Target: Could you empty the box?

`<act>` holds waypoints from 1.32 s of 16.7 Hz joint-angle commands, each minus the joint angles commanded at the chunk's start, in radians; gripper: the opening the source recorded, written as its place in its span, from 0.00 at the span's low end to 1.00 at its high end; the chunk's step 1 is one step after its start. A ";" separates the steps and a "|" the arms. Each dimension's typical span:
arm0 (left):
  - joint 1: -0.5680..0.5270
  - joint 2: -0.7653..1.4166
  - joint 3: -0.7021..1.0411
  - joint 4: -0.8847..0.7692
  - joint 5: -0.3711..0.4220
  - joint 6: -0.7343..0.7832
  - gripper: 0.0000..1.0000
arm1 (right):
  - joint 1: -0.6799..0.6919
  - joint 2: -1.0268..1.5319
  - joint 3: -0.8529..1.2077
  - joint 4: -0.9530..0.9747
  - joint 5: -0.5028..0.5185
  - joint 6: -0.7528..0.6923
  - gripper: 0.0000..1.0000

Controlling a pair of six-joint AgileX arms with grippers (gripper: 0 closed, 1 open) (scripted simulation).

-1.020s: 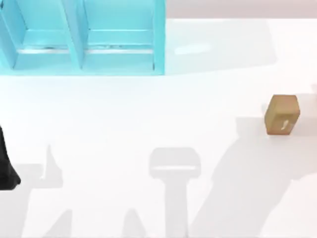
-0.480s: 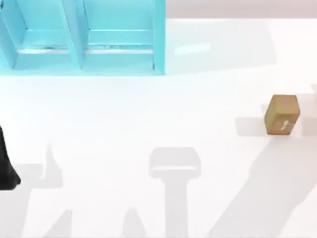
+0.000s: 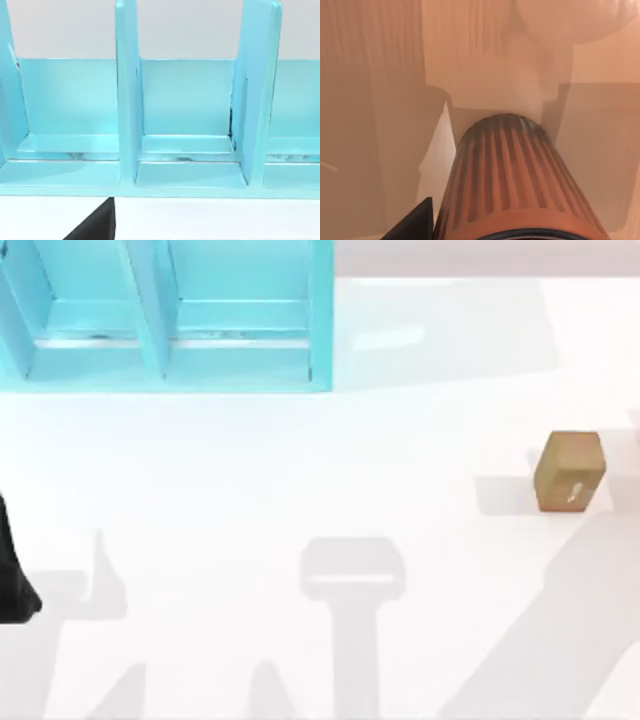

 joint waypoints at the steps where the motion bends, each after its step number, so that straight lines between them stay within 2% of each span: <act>1: 0.000 0.000 0.000 0.000 0.000 0.000 1.00 | 0.000 0.000 0.000 0.000 0.000 0.000 1.00; 14: 0.000 0.000 0.000 0.000 0.000 0.000 1.00 | 0.000 0.000 0.000 0.000 0.000 0.000 0.02; 22: 0.000 0.000 0.000 0.000 0.000 0.000 1.00 | 0.000 0.000 0.000 0.000 0.000 0.000 0.00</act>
